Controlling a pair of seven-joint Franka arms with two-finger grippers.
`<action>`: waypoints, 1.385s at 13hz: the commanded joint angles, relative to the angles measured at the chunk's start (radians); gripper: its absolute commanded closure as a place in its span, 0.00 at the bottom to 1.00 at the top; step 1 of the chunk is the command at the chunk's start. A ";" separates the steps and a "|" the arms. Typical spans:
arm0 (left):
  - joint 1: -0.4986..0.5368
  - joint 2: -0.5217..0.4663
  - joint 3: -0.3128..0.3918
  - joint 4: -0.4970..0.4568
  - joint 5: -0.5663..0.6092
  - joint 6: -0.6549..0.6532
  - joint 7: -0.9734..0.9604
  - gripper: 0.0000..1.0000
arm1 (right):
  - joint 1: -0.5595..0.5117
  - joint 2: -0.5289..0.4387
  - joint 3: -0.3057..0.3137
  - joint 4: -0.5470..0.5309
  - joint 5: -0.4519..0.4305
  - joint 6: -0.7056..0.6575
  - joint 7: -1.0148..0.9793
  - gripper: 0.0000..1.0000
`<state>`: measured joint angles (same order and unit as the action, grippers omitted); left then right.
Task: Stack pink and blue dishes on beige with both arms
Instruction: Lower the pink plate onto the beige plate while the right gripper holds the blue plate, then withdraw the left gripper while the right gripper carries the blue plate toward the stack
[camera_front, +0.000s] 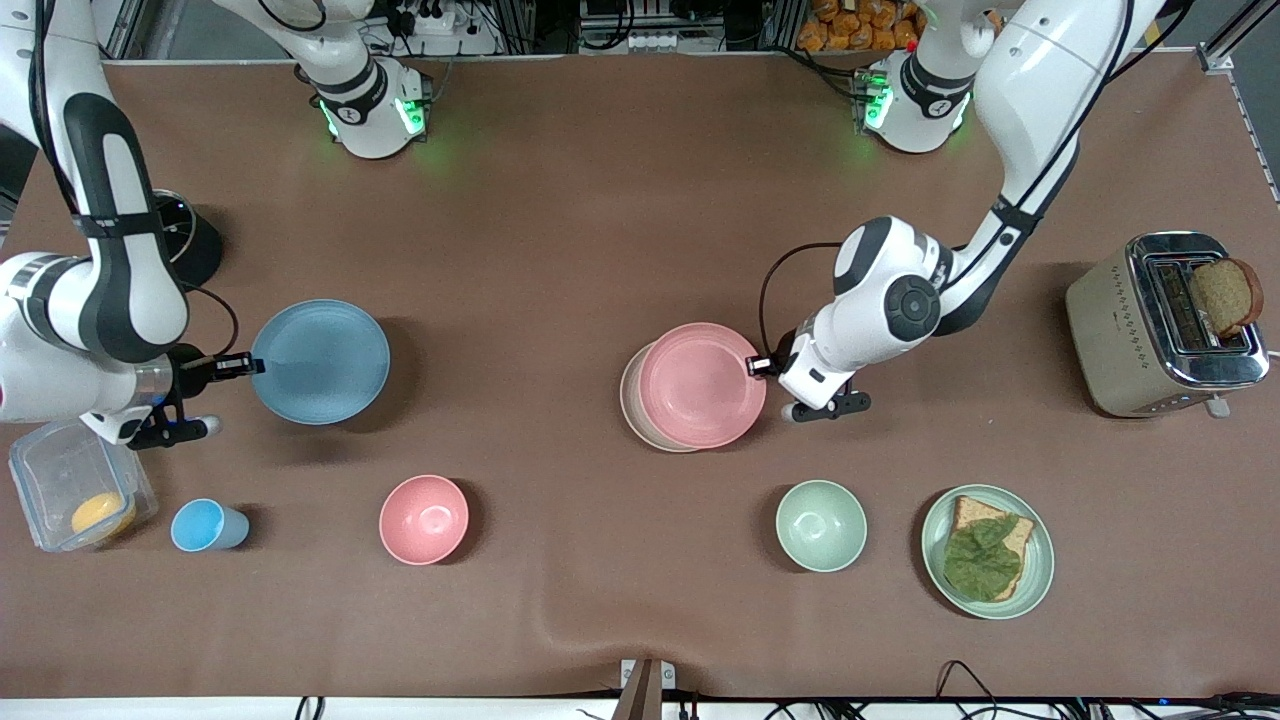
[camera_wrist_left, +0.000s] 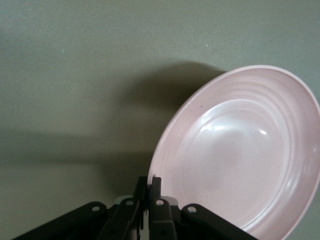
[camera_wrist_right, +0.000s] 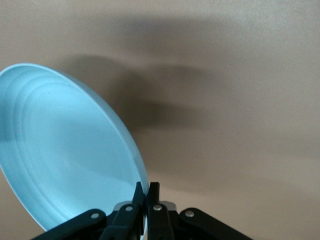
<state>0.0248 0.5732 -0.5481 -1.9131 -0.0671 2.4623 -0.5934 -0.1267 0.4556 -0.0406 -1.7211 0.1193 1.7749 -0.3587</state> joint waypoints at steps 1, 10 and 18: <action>-0.023 0.034 0.005 0.029 0.029 0.020 -0.026 1.00 | 0.025 0.014 0.002 0.055 0.019 -0.052 0.036 1.00; -0.109 0.056 0.066 0.031 0.035 0.063 -0.060 0.94 | 0.128 0.012 0.004 0.101 0.114 -0.146 0.168 1.00; -0.112 -0.183 0.080 0.055 0.071 -0.070 -0.132 0.00 | 0.380 0.057 0.002 0.135 0.287 -0.071 0.538 1.00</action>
<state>-0.0935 0.5434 -0.4915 -1.8466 -0.0452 2.4973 -0.6833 0.1988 0.4648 -0.0267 -1.6319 0.3540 1.6850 0.0986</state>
